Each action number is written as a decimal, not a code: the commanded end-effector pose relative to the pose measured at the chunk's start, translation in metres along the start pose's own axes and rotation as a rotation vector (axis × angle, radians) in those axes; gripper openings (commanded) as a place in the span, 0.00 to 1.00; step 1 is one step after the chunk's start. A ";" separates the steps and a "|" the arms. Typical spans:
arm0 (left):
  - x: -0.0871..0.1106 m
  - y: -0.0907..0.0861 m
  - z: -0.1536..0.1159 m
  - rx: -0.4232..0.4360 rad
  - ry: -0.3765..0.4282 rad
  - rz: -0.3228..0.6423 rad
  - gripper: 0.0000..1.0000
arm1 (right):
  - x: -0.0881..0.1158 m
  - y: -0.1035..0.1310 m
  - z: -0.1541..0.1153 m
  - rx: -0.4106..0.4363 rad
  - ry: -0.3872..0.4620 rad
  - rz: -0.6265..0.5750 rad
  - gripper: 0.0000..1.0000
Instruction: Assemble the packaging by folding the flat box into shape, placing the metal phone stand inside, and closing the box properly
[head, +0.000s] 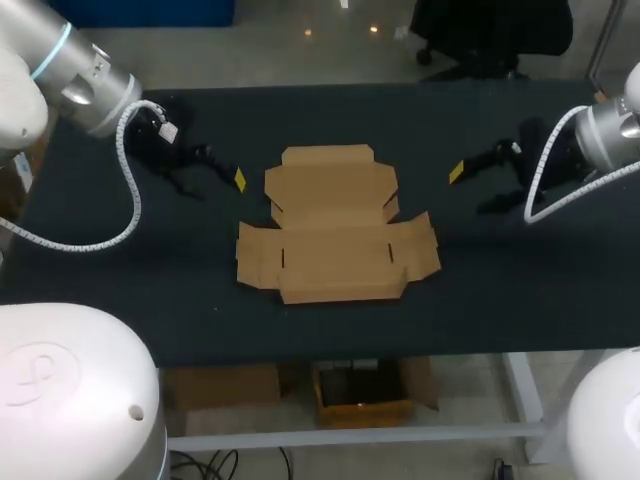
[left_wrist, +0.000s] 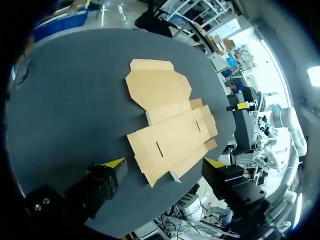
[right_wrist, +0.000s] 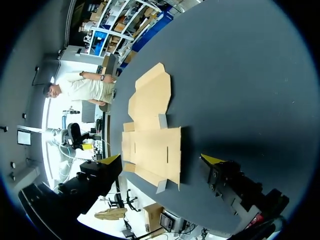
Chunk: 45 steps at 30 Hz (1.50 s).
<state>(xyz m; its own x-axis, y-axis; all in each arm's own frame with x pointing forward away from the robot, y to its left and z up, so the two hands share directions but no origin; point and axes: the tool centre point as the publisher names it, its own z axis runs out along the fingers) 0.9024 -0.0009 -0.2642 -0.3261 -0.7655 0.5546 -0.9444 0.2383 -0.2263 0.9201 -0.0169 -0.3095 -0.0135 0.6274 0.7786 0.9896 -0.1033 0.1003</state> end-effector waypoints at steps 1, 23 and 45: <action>0.000 -0.004 0.000 -0.034 -0.002 -0.001 1.00 | -0.003 0.003 -0.001 0.050 0.087 -0.001 1.00; -0.023 -0.061 -0.001 -0.004 0.061 0.058 1.00 | -0.003 0.082 0.049 0.069 0.039 -0.014 1.00; -0.041 -0.103 -0.014 0.036 0.098 0.096 1.00 | -0.009 0.110 0.105 0.045 -0.004 -0.001 0.57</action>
<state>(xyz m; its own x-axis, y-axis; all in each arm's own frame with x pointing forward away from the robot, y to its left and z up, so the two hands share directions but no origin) 1.0096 0.0121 -0.2541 -0.4188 -0.6800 0.6018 -0.9068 0.2785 -0.3163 1.0370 0.0407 -0.3629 -0.0154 0.6287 0.7775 0.9941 -0.0740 0.0795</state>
